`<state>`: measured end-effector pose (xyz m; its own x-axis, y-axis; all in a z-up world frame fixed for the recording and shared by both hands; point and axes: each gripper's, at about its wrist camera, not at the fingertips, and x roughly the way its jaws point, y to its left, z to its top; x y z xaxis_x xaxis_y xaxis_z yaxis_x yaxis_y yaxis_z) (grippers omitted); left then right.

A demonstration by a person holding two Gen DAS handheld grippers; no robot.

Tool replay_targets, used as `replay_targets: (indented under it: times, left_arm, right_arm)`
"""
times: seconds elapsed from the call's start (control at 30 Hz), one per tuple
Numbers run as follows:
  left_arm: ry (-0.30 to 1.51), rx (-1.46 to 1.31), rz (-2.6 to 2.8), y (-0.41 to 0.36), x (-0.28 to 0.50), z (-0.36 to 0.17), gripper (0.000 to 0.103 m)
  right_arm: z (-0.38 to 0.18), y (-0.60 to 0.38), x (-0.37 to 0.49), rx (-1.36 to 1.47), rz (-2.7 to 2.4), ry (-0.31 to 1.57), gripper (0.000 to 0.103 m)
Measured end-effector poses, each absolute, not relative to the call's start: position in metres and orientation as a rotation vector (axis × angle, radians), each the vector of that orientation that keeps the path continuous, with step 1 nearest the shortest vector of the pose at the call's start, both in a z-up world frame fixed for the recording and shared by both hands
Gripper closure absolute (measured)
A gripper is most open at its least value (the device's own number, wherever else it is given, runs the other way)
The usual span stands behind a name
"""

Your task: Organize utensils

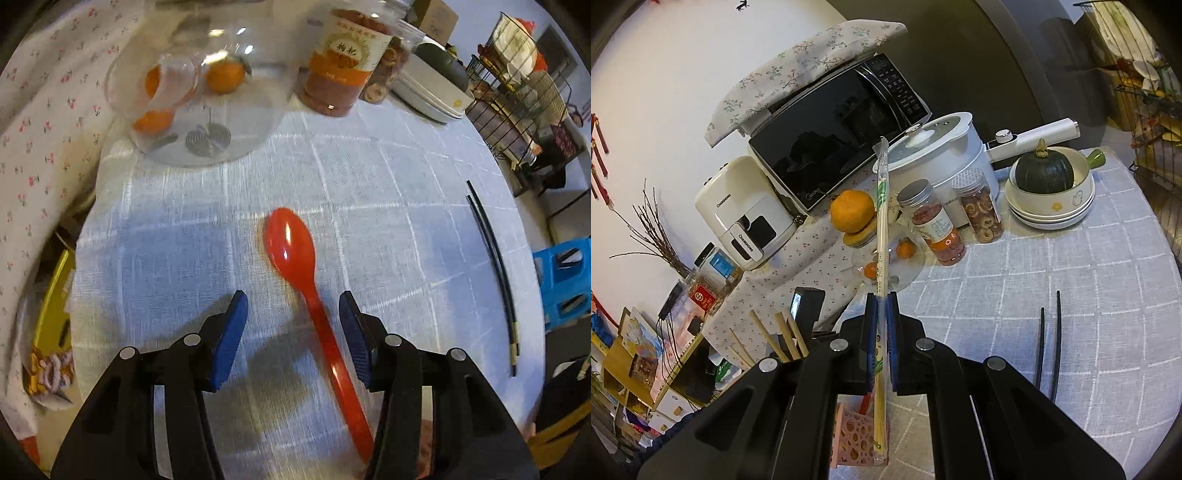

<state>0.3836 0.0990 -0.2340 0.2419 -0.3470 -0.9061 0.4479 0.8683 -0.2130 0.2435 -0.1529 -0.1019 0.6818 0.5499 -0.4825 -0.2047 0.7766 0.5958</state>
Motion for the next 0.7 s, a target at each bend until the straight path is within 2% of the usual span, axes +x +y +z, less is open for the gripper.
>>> replay_targets:
  times: [0.07, 0.13, 0.23, 0.53, 0.7]
  left_arm:
    - [1.197, 0.165, -0.517, 0.093, 0.383, -0.235, 0.064]
    - [1.180, 0.204, -0.489, 0.093, 0.381, -0.235, 0.082]
    - [1.185, 0.161, -0.485, 0.105, 0.382, -0.235, 0.095]
    - [1.172, 0.078, -0.365, 0.154, 0.378, -0.221, 0.096]
    - [1.141, 0.020, -0.268, 0.181, 0.368, -0.192, 0.096]
  right_arm:
    - [-0.103, -0.153, 0.245, 0.539, 0.443, 0.705, 0.097]
    - [-0.104, -0.153, 0.245, 0.538, 0.444, 0.706, 0.097]
    - [-0.103, -0.151, 0.244, 0.533, 0.450, 0.705, 0.097]
    - [-0.098, -0.154, 0.243, 0.550, 0.461, 0.693, 0.097]
    - [-0.091, -0.156, 0.240, 0.561, 0.479, 0.679, 0.097]
